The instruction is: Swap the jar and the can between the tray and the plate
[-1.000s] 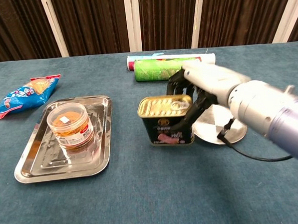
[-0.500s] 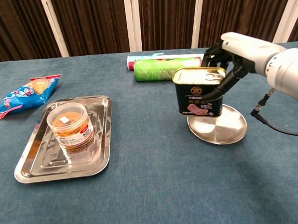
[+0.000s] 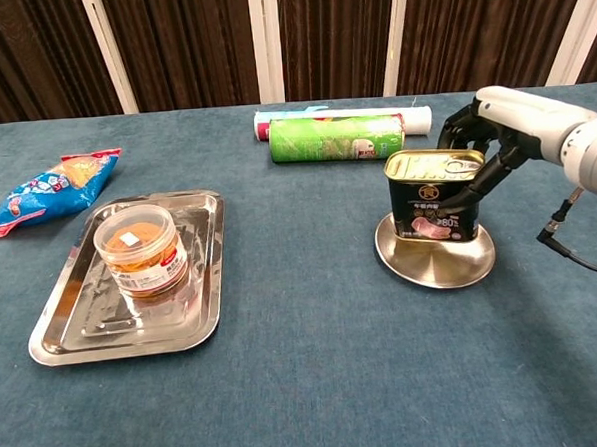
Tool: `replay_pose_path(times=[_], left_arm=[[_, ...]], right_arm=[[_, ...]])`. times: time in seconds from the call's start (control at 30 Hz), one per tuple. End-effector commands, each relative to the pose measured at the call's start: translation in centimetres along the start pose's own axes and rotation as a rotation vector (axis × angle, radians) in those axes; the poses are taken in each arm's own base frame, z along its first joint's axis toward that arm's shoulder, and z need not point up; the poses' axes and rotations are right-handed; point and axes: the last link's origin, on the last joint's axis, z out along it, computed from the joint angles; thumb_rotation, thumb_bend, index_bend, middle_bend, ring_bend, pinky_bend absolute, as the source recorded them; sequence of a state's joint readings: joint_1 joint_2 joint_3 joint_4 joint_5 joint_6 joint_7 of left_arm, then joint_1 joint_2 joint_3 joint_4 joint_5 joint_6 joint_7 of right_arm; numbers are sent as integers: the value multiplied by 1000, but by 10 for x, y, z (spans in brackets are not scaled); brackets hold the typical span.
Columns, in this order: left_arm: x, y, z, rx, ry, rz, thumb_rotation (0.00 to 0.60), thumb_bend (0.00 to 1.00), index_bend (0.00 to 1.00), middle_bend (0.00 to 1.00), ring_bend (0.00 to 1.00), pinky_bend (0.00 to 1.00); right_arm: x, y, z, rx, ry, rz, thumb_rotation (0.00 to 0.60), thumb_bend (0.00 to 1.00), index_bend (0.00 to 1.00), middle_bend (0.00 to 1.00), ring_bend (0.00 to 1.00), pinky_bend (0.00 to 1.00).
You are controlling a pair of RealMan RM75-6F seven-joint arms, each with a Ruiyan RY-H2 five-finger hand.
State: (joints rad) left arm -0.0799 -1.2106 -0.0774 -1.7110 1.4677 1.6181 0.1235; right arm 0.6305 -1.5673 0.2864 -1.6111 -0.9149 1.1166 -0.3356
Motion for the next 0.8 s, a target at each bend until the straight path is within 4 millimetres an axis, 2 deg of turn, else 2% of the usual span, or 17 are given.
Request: replay_pose_path(times=[0.03,0.2,0.27,0.37,0.5,0.63,0.8], left_arm=[[-1,0,0,0,0,2,600,52,192,0,0,25],[-2,1,0,1,-2,3,600,53,195,0,0,25],[-1,1,1,3,2,5,600,53,200,0,0,25],[-2,0,1,8,2,4,600,53,202,0,0,25],[-2,0,2,11,2,2,600,53,203,0,0,25],[-1,-1,1,13,7,0,600,53,204,0,0,25],[0,-2,2,21,10,-3,600,53,204,0,0,25]], right_arm=[[-3,2,-2,3,-11,9,600,74,709,595,536,87],[-8,2,-1,14,-26,8,600,74,704,595,535,85],[-10,1,-1,21,-31,10,600,73,665,590,523,69],[-14,2,-2,30,-59,0,600,73,541,533,473,28],[-18,2,-3,40,-99,-26,600,61,355,393,382,0],[-19,2,-4,36,-126,-51,600,36,154,214,211,0],[-14,6,-7,9,-145,-85,600,16,0,42,58,0]])
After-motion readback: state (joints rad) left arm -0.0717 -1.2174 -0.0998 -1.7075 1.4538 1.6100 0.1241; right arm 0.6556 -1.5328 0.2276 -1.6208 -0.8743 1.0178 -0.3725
